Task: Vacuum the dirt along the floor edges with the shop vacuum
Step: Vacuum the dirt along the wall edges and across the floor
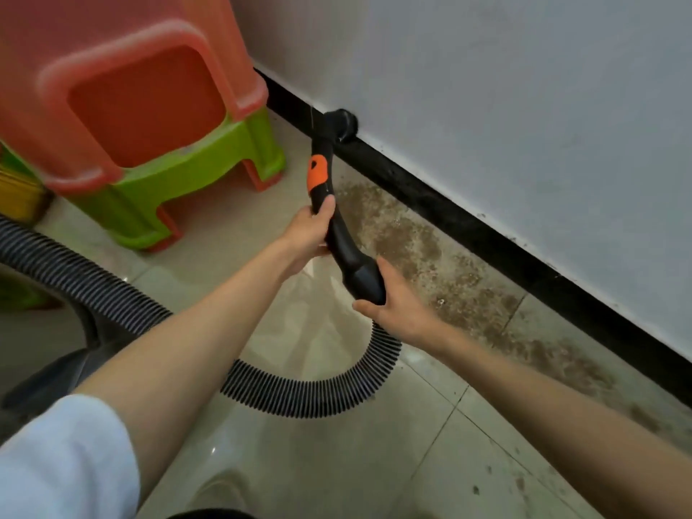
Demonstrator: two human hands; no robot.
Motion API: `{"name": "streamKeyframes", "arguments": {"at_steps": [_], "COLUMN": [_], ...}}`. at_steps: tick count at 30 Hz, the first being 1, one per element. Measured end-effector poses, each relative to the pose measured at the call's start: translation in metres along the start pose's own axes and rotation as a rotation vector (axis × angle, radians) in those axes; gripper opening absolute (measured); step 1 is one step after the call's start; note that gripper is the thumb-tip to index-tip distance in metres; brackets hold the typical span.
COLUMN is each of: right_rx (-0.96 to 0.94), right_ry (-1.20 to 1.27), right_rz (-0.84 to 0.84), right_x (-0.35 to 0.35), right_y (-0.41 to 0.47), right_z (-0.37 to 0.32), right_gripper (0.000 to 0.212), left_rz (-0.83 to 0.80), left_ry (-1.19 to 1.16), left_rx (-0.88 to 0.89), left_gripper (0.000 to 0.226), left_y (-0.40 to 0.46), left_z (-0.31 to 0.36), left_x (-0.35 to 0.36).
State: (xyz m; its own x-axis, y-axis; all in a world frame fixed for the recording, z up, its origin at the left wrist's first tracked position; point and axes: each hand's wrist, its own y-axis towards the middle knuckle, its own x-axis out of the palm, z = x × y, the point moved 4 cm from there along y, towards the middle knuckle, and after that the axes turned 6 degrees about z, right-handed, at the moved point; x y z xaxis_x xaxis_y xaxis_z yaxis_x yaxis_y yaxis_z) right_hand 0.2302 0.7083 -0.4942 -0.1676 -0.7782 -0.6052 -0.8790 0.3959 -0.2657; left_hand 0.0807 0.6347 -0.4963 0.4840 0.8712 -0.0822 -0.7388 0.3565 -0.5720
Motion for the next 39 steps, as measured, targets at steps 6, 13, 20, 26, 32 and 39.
{"name": "streamKeyframes", "arguments": {"at_steps": [6, 13, 20, 26, 32, 39], "right_rx": [0.051, 0.202, 0.048, 0.021, 0.041, 0.119], "right_ry": [0.087, 0.281, -0.032, -0.240, -0.274, -0.161], "right_rz": [-0.150, -0.202, -0.223, -0.103, -0.006, 0.103], "right_x": [0.013, 0.049, 0.056, 0.056, 0.026, 0.013], "right_y": [-0.001, -0.012, 0.009, 0.021, 0.050, 0.053], "right_z": [-0.004, -0.002, -0.016, -0.004, 0.017, 0.043], "right_gripper": [0.059, 0.050, 0.040, 0.033, 0.033, 0.032], "left_rz": [0.084, 0.109, 0.120, 0.098, 0.055, 0.004], "left_ry": [-0.170, -0.263, -0.356, -0.376, -0.261, -0.090], "left_rx": [-0.117, -0.191, -0.227, -0.272, -0.220, -0.160], "left_gripper": [0.051, 0.054, 0.048, 0.046, 0.036, 0.036], "left_y": [0.021, 0.012, 0.019, 0.031, 0.054, 0.070], "left_z": [-0.014, -0.063, -0.066, -0.072, -0.046, -0.034], "left_x": [-0.011, -0.027, -0.031, -0.019, 0.014, 0.051]}}
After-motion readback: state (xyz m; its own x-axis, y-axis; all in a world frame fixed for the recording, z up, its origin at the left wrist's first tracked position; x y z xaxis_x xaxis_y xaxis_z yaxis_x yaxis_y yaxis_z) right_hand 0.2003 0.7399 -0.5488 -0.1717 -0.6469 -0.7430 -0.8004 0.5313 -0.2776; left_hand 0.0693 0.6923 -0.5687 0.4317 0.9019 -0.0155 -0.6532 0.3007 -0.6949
